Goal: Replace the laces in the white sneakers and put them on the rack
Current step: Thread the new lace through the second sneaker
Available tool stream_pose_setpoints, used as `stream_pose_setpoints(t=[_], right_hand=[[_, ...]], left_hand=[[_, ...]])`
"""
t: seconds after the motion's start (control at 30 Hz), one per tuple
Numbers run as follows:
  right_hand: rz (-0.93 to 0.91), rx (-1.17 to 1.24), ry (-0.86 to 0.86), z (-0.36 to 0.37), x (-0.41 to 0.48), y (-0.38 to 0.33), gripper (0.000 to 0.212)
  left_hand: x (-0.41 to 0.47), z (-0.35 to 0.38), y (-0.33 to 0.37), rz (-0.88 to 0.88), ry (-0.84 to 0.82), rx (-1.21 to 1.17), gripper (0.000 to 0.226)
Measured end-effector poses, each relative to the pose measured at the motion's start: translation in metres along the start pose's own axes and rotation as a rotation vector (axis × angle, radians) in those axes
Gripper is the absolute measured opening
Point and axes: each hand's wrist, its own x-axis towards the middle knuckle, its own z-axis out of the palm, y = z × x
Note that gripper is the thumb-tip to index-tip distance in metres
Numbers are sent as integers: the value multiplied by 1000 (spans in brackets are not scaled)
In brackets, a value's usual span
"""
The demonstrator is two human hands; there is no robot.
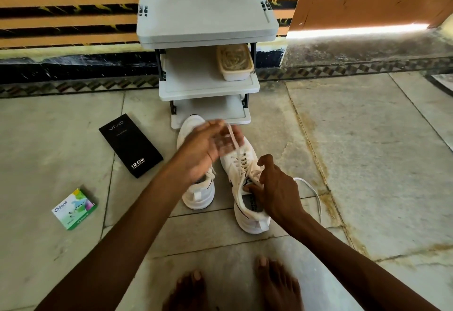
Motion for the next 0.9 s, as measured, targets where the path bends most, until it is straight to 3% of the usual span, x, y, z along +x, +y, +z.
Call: stream_pose_setpoints(t=[0.07, 0.1, 0.23, 0.3, 0.37, 0.5, 0.67, 0.8, 0.9], right_hand=[[-5, -7, 11, 1, -1, 1, 56], [-7, -11, 14, 2, -1, 2, 56], [3, -11, 16, 3, -1, 2, 57], [6, -3, 16, 3, 0, 2, 57], [-1, -2, 10, 3, 0, 1, 57], [-8, 9, 16, 4, -1, 2, 53], [-7, 35, 7, 2, 2, 2, 54], [-19, 42, 10, 2, 1, 5, 55], [-12, 55, 15, 3, 3, 6, 57]], left_hand=[[-8, 5, -15, -130, -79, 74, 7], [-8, 4, -21, -156, -87, 286, 8], [1, -13, -40, -97, -16, 1590, 21], [-1, -13, -42, -112, -75, 1798, 13], [-2, -9, -37, -98, -163, 1699, 17], [-17, 8, -10, -83, -268, 938, 23], [-40, 19, 28, 58, -408, 510, 18], [-49, 28, 48, 119, -506, 418, 17], [-50, 27, 45, 77, -471, 493, 17]])
